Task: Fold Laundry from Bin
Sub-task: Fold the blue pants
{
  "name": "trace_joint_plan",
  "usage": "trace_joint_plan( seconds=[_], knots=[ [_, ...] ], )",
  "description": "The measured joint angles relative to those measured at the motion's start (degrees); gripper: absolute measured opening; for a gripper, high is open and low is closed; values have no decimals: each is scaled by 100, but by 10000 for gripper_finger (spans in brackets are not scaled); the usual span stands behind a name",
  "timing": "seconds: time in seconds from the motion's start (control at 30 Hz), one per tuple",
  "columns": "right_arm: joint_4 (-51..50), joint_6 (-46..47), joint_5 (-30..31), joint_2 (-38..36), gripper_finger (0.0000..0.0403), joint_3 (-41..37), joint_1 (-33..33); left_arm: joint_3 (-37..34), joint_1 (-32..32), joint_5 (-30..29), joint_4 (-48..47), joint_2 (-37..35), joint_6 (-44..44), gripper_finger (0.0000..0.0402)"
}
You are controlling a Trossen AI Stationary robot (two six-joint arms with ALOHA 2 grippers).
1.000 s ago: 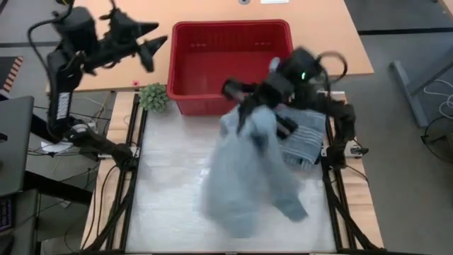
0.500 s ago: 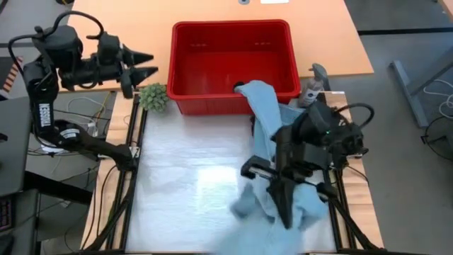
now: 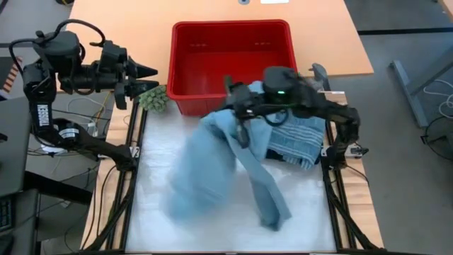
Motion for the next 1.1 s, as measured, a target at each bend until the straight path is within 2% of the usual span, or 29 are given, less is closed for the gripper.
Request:
trace_joint_plan(
  seconds=[0.13,0.27,0.43,0.5,0.63,0.7,0.83,0.93,1.0,1.1],
  knots=[
    [-107,349,-753,384,28,-9,-364,-2,2,-616,-803,-44,-3,219],
    [-522,740,-1179,875,33,1,-344,-15,-20,-1295,-1980,-29,-255,219],
    [-1668,863,-1764,1864,50,-7,112,-891,-366,-1359,-1682,-207,-645,219],
    [-2052,757,-2271,2228,63,-35,231,-1251,-457,-1460,-1787,-254,-641,219],
    [-2208,812,-3214,2402,93,-10,283,-1988,-492,-1681,-1929,-373,-697,219],
    [-2435,809,-3432,2346,108,11,273,-2406,-494,-1679,-1915,-415,-872,219],
    [-2999,637,-3372,2050,135,-5,147,-3254,-513,-1472,-1658,-410,-1087,219],
    [-3615,322,-2919,1535,148,-4,-46,-3667,-612,-1085,-1323,-416,-1099,219],
    [-4324,-140,-2166,1203,155,16,-112,-3765,-678,-873,-1233,-411,-1093,219],
    [-5411,-1076,-546,901,165,17,-115,-3772,-776,-795,-991,-411,-1093,219]
  ],
)
